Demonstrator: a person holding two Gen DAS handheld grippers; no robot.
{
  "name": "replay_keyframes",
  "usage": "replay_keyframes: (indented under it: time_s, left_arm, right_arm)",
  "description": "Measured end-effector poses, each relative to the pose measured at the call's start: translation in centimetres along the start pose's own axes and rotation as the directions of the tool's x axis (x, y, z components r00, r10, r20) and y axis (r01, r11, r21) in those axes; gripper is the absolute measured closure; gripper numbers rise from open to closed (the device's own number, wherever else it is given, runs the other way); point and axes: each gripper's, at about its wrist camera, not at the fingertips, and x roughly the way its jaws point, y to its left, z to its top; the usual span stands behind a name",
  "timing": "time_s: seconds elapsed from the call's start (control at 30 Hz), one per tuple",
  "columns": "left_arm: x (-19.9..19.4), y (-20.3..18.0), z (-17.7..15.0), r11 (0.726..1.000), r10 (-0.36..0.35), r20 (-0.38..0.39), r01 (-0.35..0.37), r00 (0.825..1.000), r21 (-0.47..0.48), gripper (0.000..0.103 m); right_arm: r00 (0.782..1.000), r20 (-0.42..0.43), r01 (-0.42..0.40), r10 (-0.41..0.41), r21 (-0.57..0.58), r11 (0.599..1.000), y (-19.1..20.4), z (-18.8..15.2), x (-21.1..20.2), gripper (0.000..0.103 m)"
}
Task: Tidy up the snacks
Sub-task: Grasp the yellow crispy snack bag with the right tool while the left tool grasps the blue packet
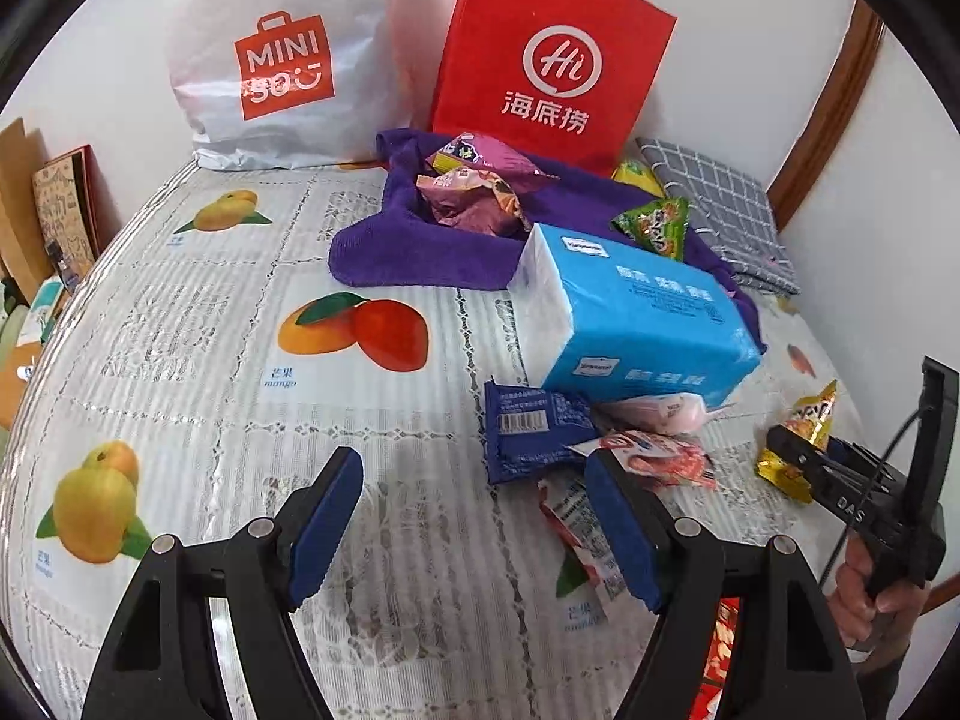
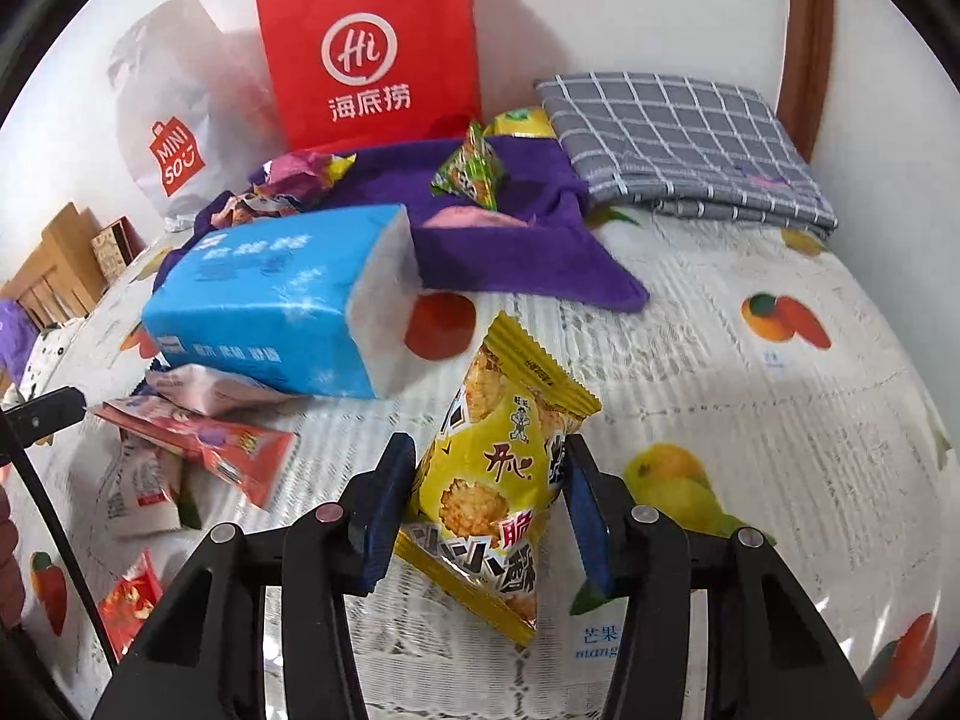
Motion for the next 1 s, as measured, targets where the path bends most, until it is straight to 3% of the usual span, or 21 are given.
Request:
replay_keyframes:
  time_s: [0.13, 0.33, 0.5, 0.8, 0.9, 0.97, 1.0]
  left_arm:
    - [0.8, 0.2, 1.1, 0.999, -0.044, -0.016, 0.044, 0.999, -0.025, 0.028]
    - [3.6, -1.0, 2.5, 0.999, -0.025, -0.069, 0.026, 0.997, 0.019, 0.028]
    - [5.7, -1.9, 2.4, 0.997, -0.064, -0.128, 0.07, 0.99, 0.04, 0.028]
    - [5.9, -4.6, 1.6, 0.987, 0.019, -0.106, -0.002, 0.994, 0.158, 0.024]
    - [5.7, -4.5, 1.4, 0.986, 0.014, -0.095, 0.002, 0.995, 0.165, 0.031]
    - [5.4, -3.9, 1.5, 0.987, 0.031, -0.083, -0.017, 0.996, 0.16, 0.047]
    - [5.3, -3.6, 1.5, 0.988, 0.028, -0.081, -0.015, 0.996, 0.155, 0.048]
  right_arm:
    - [0.998, -0.004, -0.06, 0.06, 0.025, 0.998, -0.6, -0.1, 0.1, 0.054]
    - [0.997, -0.032, -0.07, 0.071, 0.033, 0.997, -0.4, 0.0, 0.9, 0.054]
    - [0.996, -0.031, -0.086, 0.088, 0.047, 0.995, -0.7, 0.1, 0.9, 0.054]
    - [0.995, -0.029, -0.095, 0.096, 0.056, 0.994, -0.7, 0.0, 0.9, 0.053]
    - [0.995, -0.029, -0.097, 0.099, 0.058, 0.994, -0.8, 0.0, 0.9, 0.053]
    - [0.995, -0.029, -0.098, 0.1, 0.06, 0.993, -0.8, 0.0, 0.9, 0.053]
    - [0.995, -0.028, -0.099, 0.101, 0.06, 0.993, -0.8, -0.1, 0.9, 0.053]
